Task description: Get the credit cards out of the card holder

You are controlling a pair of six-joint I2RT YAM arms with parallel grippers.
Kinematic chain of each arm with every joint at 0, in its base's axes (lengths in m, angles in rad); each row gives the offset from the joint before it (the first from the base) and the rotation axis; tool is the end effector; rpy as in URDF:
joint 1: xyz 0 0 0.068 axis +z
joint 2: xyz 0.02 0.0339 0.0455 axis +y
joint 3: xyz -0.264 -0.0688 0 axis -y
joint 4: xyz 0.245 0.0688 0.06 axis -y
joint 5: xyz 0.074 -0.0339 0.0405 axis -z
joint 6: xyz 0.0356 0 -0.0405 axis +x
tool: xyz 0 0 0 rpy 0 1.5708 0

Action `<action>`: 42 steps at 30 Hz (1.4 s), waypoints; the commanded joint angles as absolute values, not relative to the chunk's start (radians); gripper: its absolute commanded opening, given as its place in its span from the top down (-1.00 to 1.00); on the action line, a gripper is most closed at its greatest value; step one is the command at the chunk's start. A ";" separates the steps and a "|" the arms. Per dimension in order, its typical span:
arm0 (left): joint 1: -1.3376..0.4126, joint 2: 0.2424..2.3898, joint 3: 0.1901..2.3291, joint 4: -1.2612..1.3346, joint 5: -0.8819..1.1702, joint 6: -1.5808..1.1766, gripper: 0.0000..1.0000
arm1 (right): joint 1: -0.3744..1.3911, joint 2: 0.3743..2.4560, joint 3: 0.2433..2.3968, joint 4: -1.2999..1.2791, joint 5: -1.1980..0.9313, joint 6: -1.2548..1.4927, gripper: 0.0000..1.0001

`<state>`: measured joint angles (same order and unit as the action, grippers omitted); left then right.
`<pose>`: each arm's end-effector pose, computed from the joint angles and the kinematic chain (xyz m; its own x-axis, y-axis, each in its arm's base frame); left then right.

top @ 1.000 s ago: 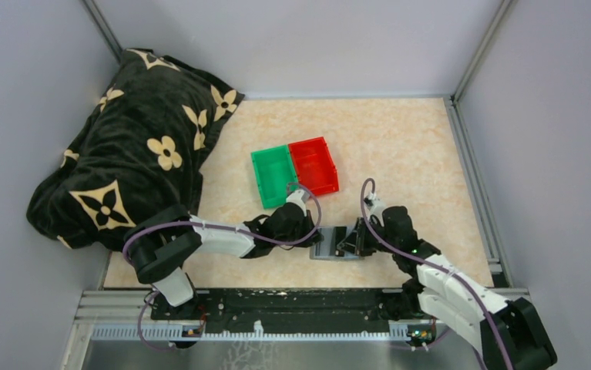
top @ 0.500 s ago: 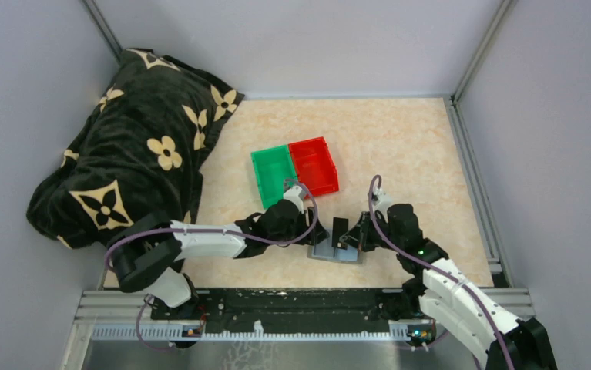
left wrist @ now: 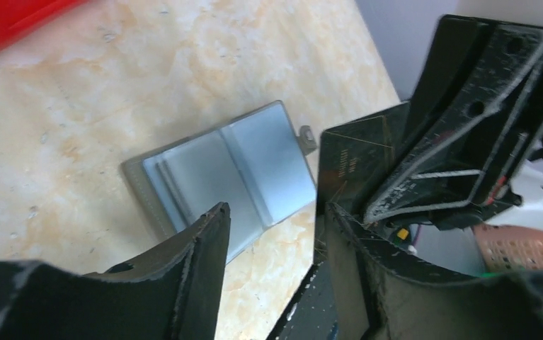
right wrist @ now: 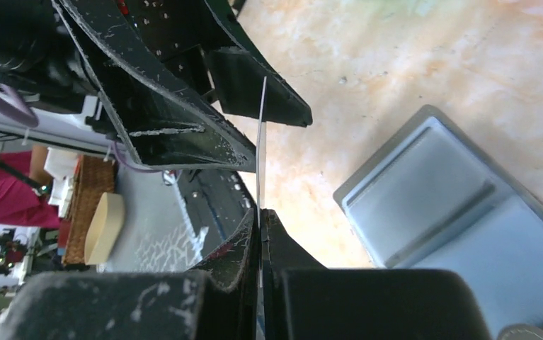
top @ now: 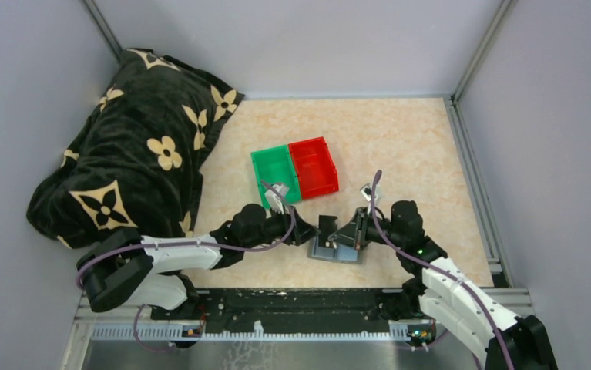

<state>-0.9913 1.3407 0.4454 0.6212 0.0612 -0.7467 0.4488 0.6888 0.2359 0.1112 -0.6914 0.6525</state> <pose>0.1434 -0.2231 0.1872 -0.6980 -0.1716 -0.6953 0.5359 0.5188 -0.6660 0.1328 0.0891 0.1941 -0.7715 0.1476 -0.6189 -0.5123 0.4326 0.7418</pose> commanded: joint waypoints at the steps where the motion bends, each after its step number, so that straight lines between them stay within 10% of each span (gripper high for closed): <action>1: -0.983 1.309 0.422 0.818 0.180 -0.729 -0.13 | 0.443 0.695 0.231 0.241 -0.829 0.672 1.00; 10: -0.982 1.271 0.405 0.908 0.253 -0.706 0.05 | 0.444 0.709 0.226 0.245 -0.877 0.660 1.00; 17: -0.982 1.303 0.417 0.928 0.290 -0.702 0.98 | 0.443 0.719 0.214 0.286 -0.888 0.681 1.00; 31: -0.977 1.368 0.398 1.045 0.454 -0.695 0.99 | 0.443 0.681 0.269 0.327 -0.830 0.663 0.53; 39: -0.969 1.411 0.384 1.102 0.491 -0.720 0.99 | 0.443 0.648 0.258 0.402 -0.850 0.700 0.92; 42: -0.961 1.414 0.375 1.092 0.459 -0.720 0.50 | 0.443 0.621 0.262 0.397 -0.845 0.704 1.00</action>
<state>-0.9569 1.4006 0.3985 1.0668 0.4248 -0.7101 0.4484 0.6628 0.2115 0.2794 -0.8726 0.6964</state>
